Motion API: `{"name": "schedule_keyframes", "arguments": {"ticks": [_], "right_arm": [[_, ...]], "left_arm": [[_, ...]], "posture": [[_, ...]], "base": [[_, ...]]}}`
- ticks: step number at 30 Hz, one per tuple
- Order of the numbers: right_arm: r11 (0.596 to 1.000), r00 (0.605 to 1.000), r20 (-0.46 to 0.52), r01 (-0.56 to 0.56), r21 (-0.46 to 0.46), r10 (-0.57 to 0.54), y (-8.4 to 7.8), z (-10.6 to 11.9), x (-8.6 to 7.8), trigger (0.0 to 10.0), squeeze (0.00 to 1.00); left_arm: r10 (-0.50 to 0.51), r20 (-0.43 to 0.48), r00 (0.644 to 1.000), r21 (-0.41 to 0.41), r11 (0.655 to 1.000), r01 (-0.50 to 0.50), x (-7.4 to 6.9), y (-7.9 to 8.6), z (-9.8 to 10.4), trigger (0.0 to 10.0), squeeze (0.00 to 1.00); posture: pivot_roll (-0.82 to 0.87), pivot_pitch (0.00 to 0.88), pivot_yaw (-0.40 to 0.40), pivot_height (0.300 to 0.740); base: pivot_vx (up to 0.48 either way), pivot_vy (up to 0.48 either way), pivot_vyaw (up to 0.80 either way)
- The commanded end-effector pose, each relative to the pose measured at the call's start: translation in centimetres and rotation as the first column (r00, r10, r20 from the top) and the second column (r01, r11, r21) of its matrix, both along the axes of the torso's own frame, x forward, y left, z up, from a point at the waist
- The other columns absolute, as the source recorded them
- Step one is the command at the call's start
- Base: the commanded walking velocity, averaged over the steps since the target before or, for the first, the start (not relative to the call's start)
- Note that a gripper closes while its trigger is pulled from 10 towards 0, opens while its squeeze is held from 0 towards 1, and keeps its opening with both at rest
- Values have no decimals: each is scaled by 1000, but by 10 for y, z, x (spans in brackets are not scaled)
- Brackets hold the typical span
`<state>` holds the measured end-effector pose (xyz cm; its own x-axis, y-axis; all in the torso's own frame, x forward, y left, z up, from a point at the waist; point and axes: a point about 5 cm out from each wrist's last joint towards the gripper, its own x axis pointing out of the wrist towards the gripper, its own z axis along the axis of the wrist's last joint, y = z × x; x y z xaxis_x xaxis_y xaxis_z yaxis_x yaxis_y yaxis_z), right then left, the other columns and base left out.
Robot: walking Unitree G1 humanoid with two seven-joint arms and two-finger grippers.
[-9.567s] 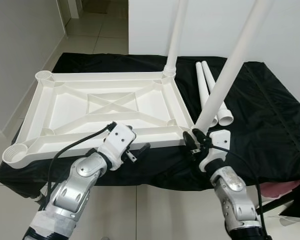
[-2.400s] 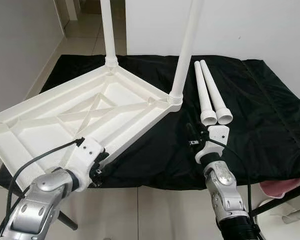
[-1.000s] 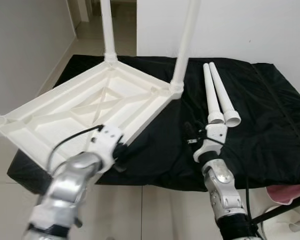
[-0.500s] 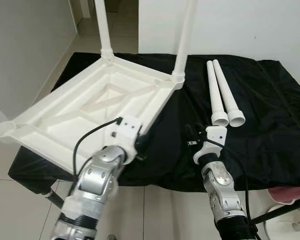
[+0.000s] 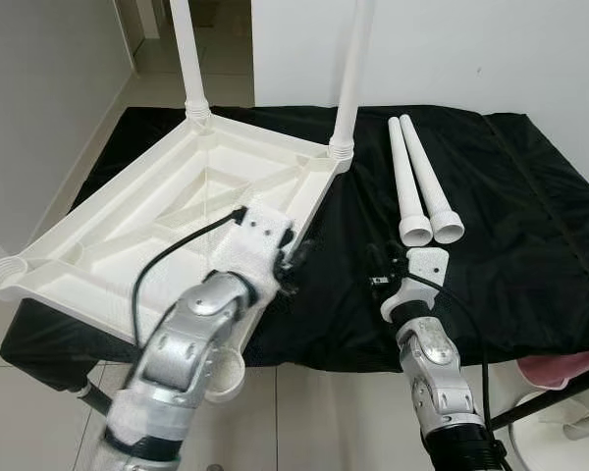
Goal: Building children table
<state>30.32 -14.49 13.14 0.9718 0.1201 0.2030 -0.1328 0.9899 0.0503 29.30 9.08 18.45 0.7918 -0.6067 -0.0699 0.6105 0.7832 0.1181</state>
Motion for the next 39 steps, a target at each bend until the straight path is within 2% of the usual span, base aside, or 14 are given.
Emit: {"name": "schedule_keyframes", "arguments": {"ticks": [1, 5, 7, 8, 10, 17, 23, 28, 32, 39], "right_arm": [[1000, 1000, -2, 4, -7, -4, -1, -3, -1, 10000, 0], [1000, 1000, -3, 0, -10, 0, -1, -2, 0, 10000, 0], [1000, 1000, -2, -6, -13, 6, 0, -2, 1, 10000, 0], [1000, 1000, -2, -6, -13, 6, 0, -2, 1, 10000, 0], [1000, 1000, -3, -19, -18, 19, 1, -2, 2, 10000, 0], [999, 999, -9, -41, -30, 40, 2, -3, 2, 10000, 0], [998, 999, -18, -47, -41, 46, -1, -5, 0, 10000, 0], [998, 999, -20, -47, -44, 47, -2, -6, -1, 10000, 0], [998, 999, -23, -45, -45, 44, -3, -7, -1, 10000, 0], [997, 998, -28, -52, -50, 51, -1, -8, -2, 10000, 0]], "left_arm": [[-26, -22, 999, 14, 1000, 26, -5, 13, -4, 10000, 0], [-18, -44, 999, 52, 998, 21, -10, 31, -10, 10000, 0], [-30, -47, 998, 115, 993, 35, -15, 42, -15, 10000, 0], [-30, -47, 998, 115, 993, 35, -15, 42, -15, 10000, 0], [-49, -71, 996, 148, 987, 59, -23, 55, -19, 10000, 0], [-62, -128, 990, 173, 981, 84, -37, 74, -26, 10000, 0], [-48, -158, 986, 209, 975, 81, -44, 90, -29, 10000, 0], [-38, -165, 985, 226, 971, 75, -46, 94, -30, 10000, 0], [-40, -196, 980, 265, 960, 93, -54, 100, -37, 10000, 0], [-13, -199, 980, 300, 951, 74, -53, 106, -41, 10000, 0]], "posture": [[34, 57, -1, 740], [39, 55, -8, 740], [43, 53, -14, 740], [43, 53, -14, 740], [52, 52, -25, 740], [57, 50, -37, 740], [54, 43, -43, 740], [54, 43, -44, 740], [53, 44, -45, 740], [49, 48, -47, 740]], "base": [[0, 0, 0], [0, 0, 0], [0, 0, 0], [0, 0, 0], [0, 0, 0], [0, 0, 0], [0, 0, 0], [0, 0, 0], [0, 0, 0], [0, 0, 0]]}}
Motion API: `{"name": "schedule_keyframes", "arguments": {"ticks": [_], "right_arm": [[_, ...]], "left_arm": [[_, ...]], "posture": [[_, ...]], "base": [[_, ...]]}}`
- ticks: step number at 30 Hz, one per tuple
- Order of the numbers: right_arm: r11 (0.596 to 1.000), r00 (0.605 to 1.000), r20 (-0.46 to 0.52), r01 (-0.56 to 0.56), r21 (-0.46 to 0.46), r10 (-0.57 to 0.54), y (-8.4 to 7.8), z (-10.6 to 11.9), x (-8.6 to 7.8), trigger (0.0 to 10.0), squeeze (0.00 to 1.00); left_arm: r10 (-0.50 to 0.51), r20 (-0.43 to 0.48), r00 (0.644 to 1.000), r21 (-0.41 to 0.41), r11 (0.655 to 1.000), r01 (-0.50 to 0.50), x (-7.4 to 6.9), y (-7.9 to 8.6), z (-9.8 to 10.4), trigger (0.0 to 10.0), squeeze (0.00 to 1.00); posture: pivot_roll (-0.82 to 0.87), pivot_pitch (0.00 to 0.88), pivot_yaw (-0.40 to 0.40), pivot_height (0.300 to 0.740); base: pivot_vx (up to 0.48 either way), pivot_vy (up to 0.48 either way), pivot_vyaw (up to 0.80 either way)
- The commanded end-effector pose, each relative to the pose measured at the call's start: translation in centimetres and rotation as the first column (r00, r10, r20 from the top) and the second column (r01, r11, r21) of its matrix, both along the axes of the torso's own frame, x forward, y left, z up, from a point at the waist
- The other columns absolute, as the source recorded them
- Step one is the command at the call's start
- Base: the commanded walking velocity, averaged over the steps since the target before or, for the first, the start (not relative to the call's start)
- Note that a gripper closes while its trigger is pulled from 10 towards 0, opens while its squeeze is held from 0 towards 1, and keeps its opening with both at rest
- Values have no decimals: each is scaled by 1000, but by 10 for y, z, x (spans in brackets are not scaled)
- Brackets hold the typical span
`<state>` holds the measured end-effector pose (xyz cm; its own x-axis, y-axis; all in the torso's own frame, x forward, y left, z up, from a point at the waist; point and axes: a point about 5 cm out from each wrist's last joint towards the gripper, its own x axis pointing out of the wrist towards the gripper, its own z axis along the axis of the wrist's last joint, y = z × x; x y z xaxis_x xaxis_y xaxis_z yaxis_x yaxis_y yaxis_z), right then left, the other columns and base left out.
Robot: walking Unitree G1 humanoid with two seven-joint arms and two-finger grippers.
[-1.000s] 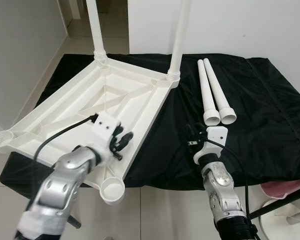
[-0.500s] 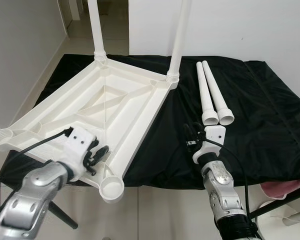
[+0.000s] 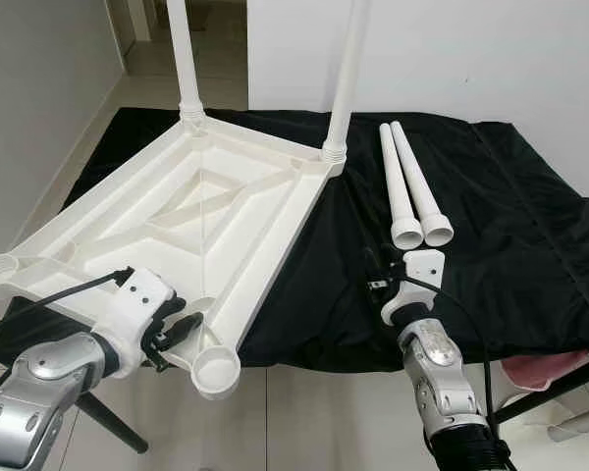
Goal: Building children table
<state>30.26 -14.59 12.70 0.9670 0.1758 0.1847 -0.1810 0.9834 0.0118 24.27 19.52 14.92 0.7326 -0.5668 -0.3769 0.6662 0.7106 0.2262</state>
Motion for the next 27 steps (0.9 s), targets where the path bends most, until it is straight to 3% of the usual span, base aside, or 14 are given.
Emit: {"name": "schedule_keyframes", "arguments": {"ticks": [1, 18, 23, 25, 27], "right_arm": [[1000, 1000, -14, -1, -10, 1, 0, -4, -2, 10000, 0], [1000, 1000, -16, 3, -11, -3, -1, -4, -2, 10000, 0], [1000, 1000, -15, 3, -10, -3, -1, -4, -1, 10000, 0], [1000, 1000, -11, 6, -7, -6, -1, -3, 0, 10000, 0], [1000, 1000, -10, 7, -6, -7, 0, -3, 0, 10000, 0]], "left_arm": [[1, -23, 1000, 30, 1000, -1, -1, 4, -5, 10000, 0], [24, -27, 999, 149, 989, -20, -3, 23, -12, 10000, 0], [16, -20, 1000, 142, 990, -13, -2, 19, -11, 10000, 0], [-27, -10, 1000, 116, 993, 28, -2, 1, -13, 10000, 0], [-40, -6, 999, 110, 993, 40, -2, -5, -14, 10000, 0]], "posture": [[49, 49, -48, 740], [51, 51, -46, 740], [51, 51, -44, 740], [51, 50, -44, 740], [51, 50, -44, 740]], "base": [[0, 0, 0], [0, 0, 0], [0, 0, 0], [0, 0, 0], [0, 0, 0]]}}
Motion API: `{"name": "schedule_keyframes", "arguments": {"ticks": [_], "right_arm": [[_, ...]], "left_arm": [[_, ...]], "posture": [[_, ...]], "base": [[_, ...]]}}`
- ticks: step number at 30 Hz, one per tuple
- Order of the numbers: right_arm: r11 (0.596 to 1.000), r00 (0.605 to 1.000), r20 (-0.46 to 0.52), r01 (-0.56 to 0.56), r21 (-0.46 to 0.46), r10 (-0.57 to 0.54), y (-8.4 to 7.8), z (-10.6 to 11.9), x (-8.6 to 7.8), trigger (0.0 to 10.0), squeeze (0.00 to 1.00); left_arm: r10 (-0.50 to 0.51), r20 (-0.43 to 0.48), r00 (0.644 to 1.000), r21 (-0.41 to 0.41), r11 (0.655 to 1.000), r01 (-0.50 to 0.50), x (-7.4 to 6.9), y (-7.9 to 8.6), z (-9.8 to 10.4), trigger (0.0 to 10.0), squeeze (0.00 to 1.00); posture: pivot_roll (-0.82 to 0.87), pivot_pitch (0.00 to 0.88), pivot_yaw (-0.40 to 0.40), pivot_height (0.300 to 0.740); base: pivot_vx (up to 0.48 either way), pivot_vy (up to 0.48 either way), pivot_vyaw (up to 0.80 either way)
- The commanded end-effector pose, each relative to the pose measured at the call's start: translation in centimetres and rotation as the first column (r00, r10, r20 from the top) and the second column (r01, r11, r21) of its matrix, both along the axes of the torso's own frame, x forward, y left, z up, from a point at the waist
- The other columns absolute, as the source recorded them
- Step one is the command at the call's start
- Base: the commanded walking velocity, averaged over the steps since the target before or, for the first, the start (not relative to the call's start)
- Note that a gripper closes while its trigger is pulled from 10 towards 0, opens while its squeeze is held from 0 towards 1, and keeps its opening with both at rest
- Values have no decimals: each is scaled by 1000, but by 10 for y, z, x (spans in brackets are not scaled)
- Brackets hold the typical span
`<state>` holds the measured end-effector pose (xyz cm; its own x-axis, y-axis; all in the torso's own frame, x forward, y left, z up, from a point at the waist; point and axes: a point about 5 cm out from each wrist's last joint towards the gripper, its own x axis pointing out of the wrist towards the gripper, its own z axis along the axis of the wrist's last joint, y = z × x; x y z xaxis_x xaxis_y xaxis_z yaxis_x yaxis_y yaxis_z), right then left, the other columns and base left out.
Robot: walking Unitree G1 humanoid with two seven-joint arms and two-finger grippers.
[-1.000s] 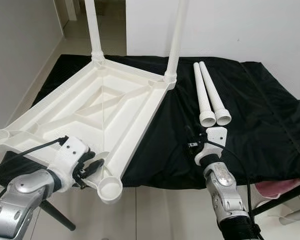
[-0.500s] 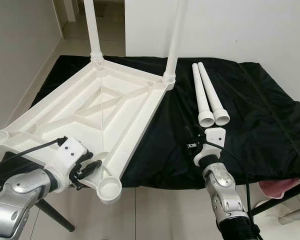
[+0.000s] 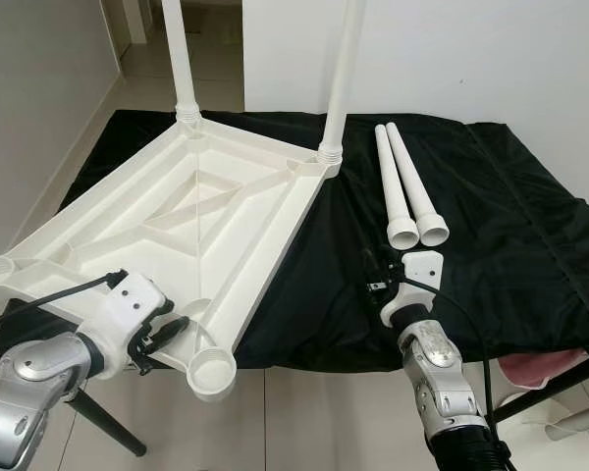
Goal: Building children table
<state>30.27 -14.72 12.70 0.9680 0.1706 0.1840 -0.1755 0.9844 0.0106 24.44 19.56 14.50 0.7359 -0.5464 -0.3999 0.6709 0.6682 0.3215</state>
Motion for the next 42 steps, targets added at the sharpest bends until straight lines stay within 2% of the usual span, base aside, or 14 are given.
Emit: {"name": "schedule_keyframes", "arguments": {"ticks": [1, 3, 6, 9, 10, 12, 20, 28, 31, 32, 36, 37, 38, 42], "right_arm": [[1000, 1000, -9, 3, -3, -3, 1, -2, 0, 10000, 0], [1000, 1000, -9, 3, -3, -3, 1, -2, 0, 10000, 0], [1000, 1000, -6, 5, 0, -5, 2, -1, 2, 10000, 0], [1000, 1000, -5, 7, 2, -7, 2, -1, 2, 10000, 0], [1000, 1000, 0, 14, 7, -14, 2, 0, 3, 10000, 0], [1000, 1000, 3, 18, 10, -18, 2, 1, 3, 10000, 0], [999, 999, 10, 35, 19, -35, 2, 3, 4, 10000, 0], [999, 999, 10, 45, 24, -45, 1, 3, 4, 10000, 0], [999, 999, 6, 37, 23, -37, 3, 1, 5, 10000, 0], [999, 999, 4, 34, 22, -34, 4, 1, 5, 10000, 0], [999, 999, 4, 32, 22, -32, 4, 0, 5, 10000, 0], [999, 999, 11, 38, 23, -39, 4, 1, 5, 10000, 0], [998, 998, 17, 55, 23, -55, 2, 2, 6, 10000, 0], [997, 996, 35, 76, 9, -76, -2, 5, 7, 10000, 0]], "left_arm": [[-28, -39, 999, 3, 1000, 28, -2, -13, -10, 10000, 0], [-28, -39, 999, 3, 1000, 28, -2, -13, -10, 10000, 0], [-60, 1, 998, -48, 997, 60, 7, -37, -7, 10000, 0], [-66, 16, 998, -64, 996, 67, 10, -44, -5, 10000, 0], [-83, 54, 995, -96, 992, 88, 18, -61, 0, 10000, 0], [-92, 80, 992, -129, 986, 102, 25, -76, 4, 10000, 0], [-117, 116, 986, -154, 979, 134, 29, -96, 8, 10000, 0], [-137, 145, 980, -154, 975, 159, 32, -82, 16, 10000, 0], [-158, 135, 978, -145, 973, 177, 36, -67, 22, 10000, 0], [-169, 123, 978, -128, 974, 185, 36, -59, 22, 10000, 408], [-175, 114, 978, -116, 975, 188, 36, -54, 21, 10000, 408], [-158, 111, 981, -122, 978, 171, 37, -49, 21, 10000, 239], [-114, 118, 986, -146, 981, 131, 38, -45, 22, 10000, 0], [-12, 135, 991, -212, 976, 41, 44, -38, 23, 10000, 0]], "posture": [[53, 53, -43, 740], [53, 53, -43, 740], [49, 54, -39, 740], [47, 55, -39, 740], [42, 56, -34, 740], [38, 56, -28, 740], [18, 57, -11, 740], [28, 60, -13, 740], [42, 60, -13, 740], [43, 58, -8, 740], [43, 56, -5, 740], [32, 45, 16, 740], [20, 37, 37, 740], [6, 30, 56, 740]], "base": [[0, 0, 0], [0, 0, 0], [0, 0, 0], [0, 0, 0], [0, 0, 0], [0, 0, 0], [0, 0, 0], [0, 0, 0], [0, 0, 0], [0, 0, 0], [0, 0, 0], [0, 0, 0], [0, 0, 0], [0, 0, 0]]}}
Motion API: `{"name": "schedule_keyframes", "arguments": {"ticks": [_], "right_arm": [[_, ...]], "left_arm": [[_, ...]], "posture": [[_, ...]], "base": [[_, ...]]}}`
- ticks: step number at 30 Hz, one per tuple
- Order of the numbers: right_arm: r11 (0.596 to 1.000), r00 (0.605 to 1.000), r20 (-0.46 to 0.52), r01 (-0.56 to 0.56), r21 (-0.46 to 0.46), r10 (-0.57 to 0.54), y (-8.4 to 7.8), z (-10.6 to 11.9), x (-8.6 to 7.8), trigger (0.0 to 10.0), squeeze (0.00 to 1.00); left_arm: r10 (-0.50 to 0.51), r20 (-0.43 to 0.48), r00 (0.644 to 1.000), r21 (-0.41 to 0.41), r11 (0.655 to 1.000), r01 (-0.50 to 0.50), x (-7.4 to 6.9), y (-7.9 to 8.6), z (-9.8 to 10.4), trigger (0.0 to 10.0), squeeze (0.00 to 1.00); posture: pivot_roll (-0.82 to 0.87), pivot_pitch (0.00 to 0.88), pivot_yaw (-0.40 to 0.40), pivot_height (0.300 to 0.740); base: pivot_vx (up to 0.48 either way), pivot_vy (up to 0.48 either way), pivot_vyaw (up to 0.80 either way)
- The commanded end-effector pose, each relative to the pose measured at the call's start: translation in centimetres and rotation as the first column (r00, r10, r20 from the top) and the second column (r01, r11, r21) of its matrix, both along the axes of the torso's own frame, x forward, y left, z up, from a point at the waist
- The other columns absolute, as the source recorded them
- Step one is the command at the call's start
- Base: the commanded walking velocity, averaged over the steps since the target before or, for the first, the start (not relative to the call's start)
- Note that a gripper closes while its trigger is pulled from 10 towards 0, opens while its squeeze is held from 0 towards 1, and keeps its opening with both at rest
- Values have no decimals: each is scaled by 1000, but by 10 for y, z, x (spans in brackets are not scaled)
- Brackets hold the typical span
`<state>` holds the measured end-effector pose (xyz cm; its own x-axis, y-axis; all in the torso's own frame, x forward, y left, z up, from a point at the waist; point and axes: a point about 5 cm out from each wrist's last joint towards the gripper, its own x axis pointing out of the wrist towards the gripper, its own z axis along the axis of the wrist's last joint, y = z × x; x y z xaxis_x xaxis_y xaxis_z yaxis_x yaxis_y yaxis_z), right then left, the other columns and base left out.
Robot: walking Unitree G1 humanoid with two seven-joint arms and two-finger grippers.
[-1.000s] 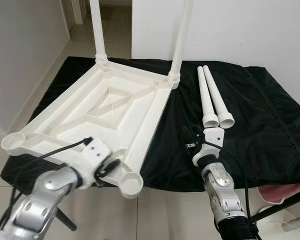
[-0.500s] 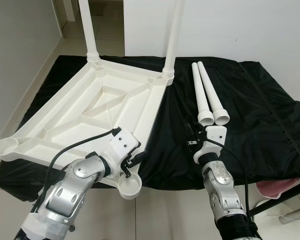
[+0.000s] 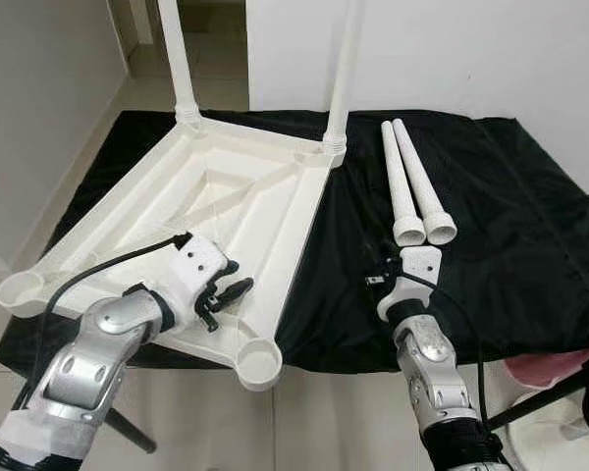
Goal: Building children table
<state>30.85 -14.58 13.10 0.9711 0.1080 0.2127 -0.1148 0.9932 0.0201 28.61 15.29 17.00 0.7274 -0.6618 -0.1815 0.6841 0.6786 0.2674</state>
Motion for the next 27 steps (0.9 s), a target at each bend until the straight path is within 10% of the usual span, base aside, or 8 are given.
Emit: {"name": "schedule_keyframes", "arguments": {"ticks": [1, 13, 14, 15, 16, 27], "right_arm": [[1000, 1000, 10, 14, -10, -14, -3, 1, 1, 10000, 0], [998, 999, 42, -9, -63, 11, -5, 9, 5, 10000, 0], [998, 999, 42, -10, -68, 13, -6, 8, 5, 10000, 0], [998, 999, 42, -10, -68, 13, -6, 8, 5, 10000, 0], [997, 999, 40, -11, -73, 14, -7, 7, 4, 10000, 0], [993, 998, 52, -20, -114, 26, -15, 10, 7, 10000, 0]], "left_arm": [[60, 12, 998, -13, 998, -60, 4, 5, -2, 10000, 0], [27, -4, 1000, -33, 999, -27, 14, 5, -10, 10000, 0], [-15, -30, 999, -42, 999, 13, 12, 5, -12, 10000, 682], [-15, -30, 999, -42, 999, 13, 12, 5, -12, 10000, 682], [-53, -55, 997, -33, 998, 51, 8, 7, -14, 10000, 1000], [-171, -162, 972, 83, 979, 186, -3, 26, -21, 10000, 1000]], "posture": [[-2, 25, 64, 740], [-34, 14, 69, 740], [-31, 12, 63, 740], [-31, 12, 63, 740], [-31, 12, 63, 740], [-26, 0, 62, 740]], "base": [[0, 0, 0], [0, 0, 0], [0, 0, 0], [0, 0, 0], [0, 0, 0], [0, 0, 0]]}}
